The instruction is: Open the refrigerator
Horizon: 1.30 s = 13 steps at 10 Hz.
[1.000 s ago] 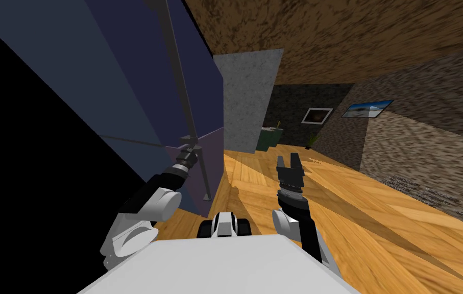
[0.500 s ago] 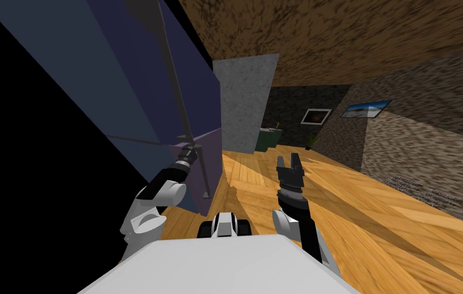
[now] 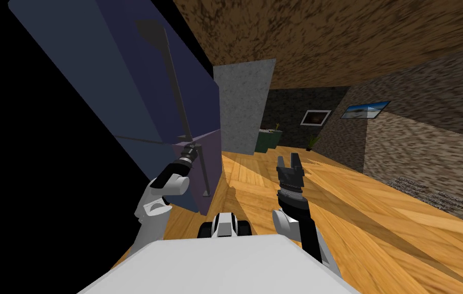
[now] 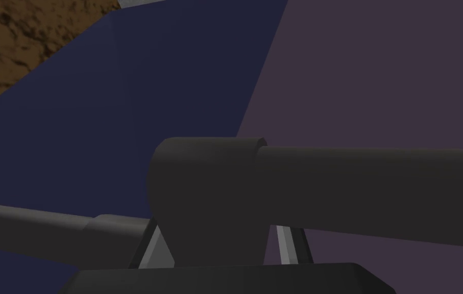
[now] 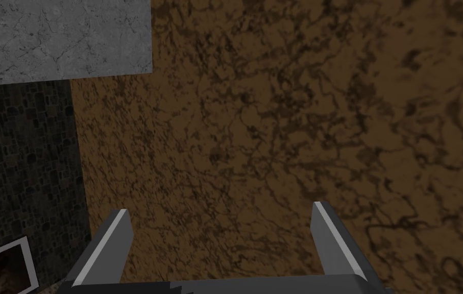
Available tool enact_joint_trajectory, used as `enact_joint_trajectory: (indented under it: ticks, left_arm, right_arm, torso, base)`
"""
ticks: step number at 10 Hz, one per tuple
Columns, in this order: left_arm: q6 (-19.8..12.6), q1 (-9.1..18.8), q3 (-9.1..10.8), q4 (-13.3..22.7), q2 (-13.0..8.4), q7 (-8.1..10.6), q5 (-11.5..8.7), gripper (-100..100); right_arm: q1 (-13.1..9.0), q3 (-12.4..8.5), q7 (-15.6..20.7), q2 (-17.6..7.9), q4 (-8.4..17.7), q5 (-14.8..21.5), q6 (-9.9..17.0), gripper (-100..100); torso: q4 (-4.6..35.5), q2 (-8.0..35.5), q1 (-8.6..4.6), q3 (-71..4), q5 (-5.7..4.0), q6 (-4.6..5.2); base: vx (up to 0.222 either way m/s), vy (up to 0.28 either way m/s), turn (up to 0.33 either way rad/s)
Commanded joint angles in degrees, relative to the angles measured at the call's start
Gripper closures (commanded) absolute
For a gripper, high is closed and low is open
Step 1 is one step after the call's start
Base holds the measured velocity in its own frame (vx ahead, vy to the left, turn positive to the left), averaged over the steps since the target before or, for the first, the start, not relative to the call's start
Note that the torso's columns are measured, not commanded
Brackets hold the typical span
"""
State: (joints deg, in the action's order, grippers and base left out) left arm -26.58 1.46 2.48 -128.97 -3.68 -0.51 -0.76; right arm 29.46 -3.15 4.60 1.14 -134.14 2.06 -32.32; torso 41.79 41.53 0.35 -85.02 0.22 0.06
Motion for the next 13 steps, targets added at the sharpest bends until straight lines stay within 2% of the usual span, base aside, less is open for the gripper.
enact_joint_trajectory:
  ticks: [1, 2, 4, 5, 6, 8, 10, 11, 13]
  left_arm:
    - [2.36, 4.61, 3.77, 4.62, -0.02, 0.66, 2.8, 100]
    - [2.36, 6.58, 3.77, 6.67, -0.02, 0.66, 2.8, 100]
    - [2.36, 6.58, 3.77, 10.11, -0.02, 0.66, 2.8, 100]
    - [4.99, 9.58, 6.83, 11.92, 0.08, 1.37, 5.48, 100]
    - [4.99, 11.17, 7.48, 13.71, 0.08, 1.37, 5.64, 100]
    - [4.99, 13.32, 7.48, 16.87, 0.08, 1.37, 5.64, 100]
    - [4.99, 13.32, 7.48, 19.16, 0.08, 1.37, 5.64, 100]
    - [7.31, 16.4, 10.5, 20.9, 0.18, 2.09, 8.4, 100]
    - [7.62, 19.51, 11.18, 24.4, 0.18, 2.09, 8.48, 100]
  right_arm:
    - [0.0, 0.01, 0.0, 0.02, 0.0, 0.0, 0.0, 0]
    - [-0.01, 0.02, 0.0, 0.02, 0.0, 0.0, 0.0, 0]
    - [-0.01, 0.01, 0.0, 0.01, 0.0, 0.0, 0.0, 0]
    - [-0.01, 0.01, 0.0, 0.0, 0.0, 0.0, 0.0, 0]
    - [0.0, 0.02, 0.0, 0.02, 0.0, 0.0, 0.0, 0]
    - [0.0, 0.01, 0.0, 0.01, 0.0, 0.0, 0.0, 0]
    - [0.0, 0.0, 0.0, 0.0, 0.0, 0.0, 0.0, 0]
    - [0.0, 0.0, 0.0, 0.0, 0.0, 0.0, 0.0, 0]
    - [0.0, 0.02, 0.0, 0.02, -0.01, 0.0, 0.0, 0]
  torso:
    - [0.16, 0.14, -0.54, 0.02, -0.21, 0.0]
    - [0.29, 0.34, -0.83, 0.17, -0.38, 0.09]
    - [0.31, 0.08, -0.3, -0.01, -0.26, 0.26]
    - [0.06, -0.21, -0.04, -0.18, -0.08, 0.18]
    - [0.19, -0.03, -0.46, -0.12, -0.21, 0.02]
    - [0.39, 0.22, -0.42, 0.08, -0.34, 0.26]
    - [0.22, -0.22, -0.21, -0.22, -0.22, 0.31]
    - [0.08, -0.37, -0.18, -0.32, -0.16, 0.27]
    - [0.27, 0.08, -0.75, 0.02, -0.33, 0.16]
  base:
    - [-0.1, -0.199, 0.092]
    - [-0.059, -0.12, 0.034]
    - [-0.012, -0.018, -0.016]
    - [-0.08, -0.161, 0.068]
    - [-0.092, -0.183, 0.083]
    - [-0.034, -0.058, 0.018]
    - [-0.001, 0.009, -0.001]
    - [-0.084, -0.125, 0.066]
    - [-0.073, -0.141, 0.044]
